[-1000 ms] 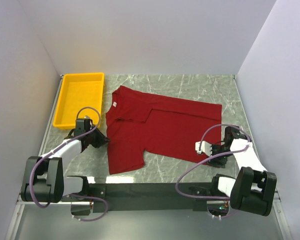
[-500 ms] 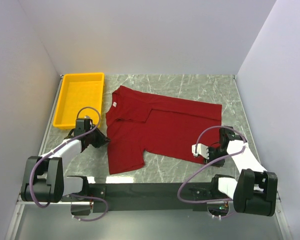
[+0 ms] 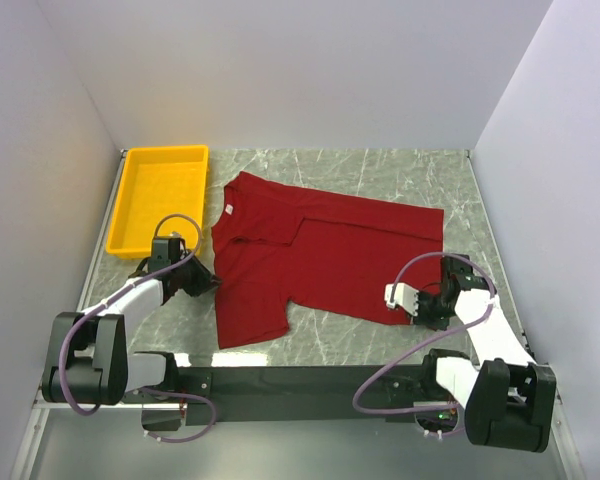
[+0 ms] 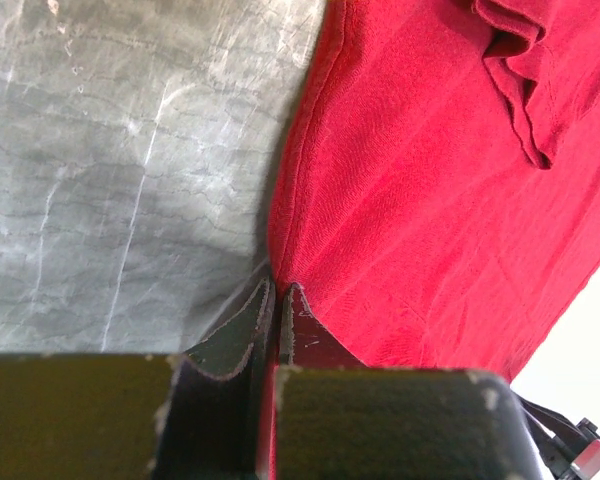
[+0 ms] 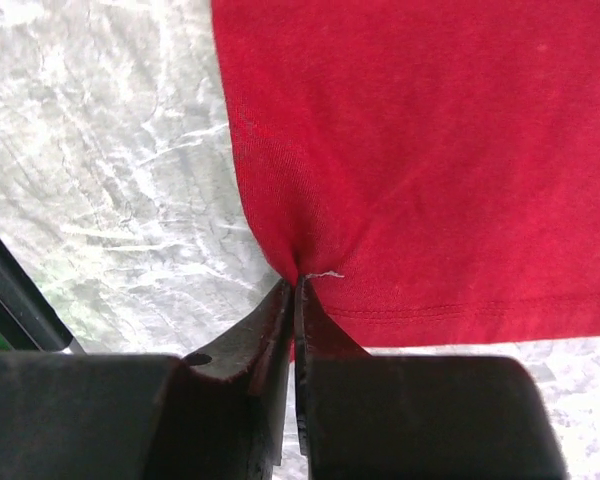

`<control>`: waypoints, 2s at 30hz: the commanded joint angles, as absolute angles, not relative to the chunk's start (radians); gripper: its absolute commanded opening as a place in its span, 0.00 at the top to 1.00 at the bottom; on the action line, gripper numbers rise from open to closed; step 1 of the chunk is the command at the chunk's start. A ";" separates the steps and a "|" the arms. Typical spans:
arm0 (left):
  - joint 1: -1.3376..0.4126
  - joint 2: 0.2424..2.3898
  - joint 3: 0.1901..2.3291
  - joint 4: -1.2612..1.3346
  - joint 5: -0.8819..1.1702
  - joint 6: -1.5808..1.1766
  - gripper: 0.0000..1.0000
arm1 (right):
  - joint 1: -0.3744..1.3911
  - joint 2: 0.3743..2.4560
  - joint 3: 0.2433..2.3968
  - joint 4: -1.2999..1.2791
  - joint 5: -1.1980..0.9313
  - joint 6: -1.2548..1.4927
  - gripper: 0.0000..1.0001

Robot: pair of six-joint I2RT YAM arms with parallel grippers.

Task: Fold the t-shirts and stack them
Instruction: Fold the tshirt

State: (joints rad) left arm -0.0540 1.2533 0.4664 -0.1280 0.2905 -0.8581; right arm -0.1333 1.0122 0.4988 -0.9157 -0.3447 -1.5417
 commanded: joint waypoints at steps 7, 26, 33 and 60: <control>-0.058 1.201 0.522 -0.179 0.305 -0.835 0.99 | -0.136 0.951 0.552 -0.928 -0.383 -1.459 0.95; -0.057 1.189 0.609 -0.322 0.247 -0.772 0.99 | -0.270 0.867 0.618 -0.917 -0.560 -1.336 1.00; -0.049 1.154 0.666 -0.368 0.244 -0.764 0.99 | -0.293 0.868 0.672 -0.893 -0.595 -1.247 1.00; -0.002 1.301 0.827 -0.324 0.350 -0.808 0.99 | -0.462 1.015 0.652 -0.637 -0.535 -1.022 1.00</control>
State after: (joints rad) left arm -0.0097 1.2743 0.7662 -0.3897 0.3088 -0.7883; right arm -0.4503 1.0035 0.6323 -0.7090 -0.5282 -1.0542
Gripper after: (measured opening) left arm 0.053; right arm 0.008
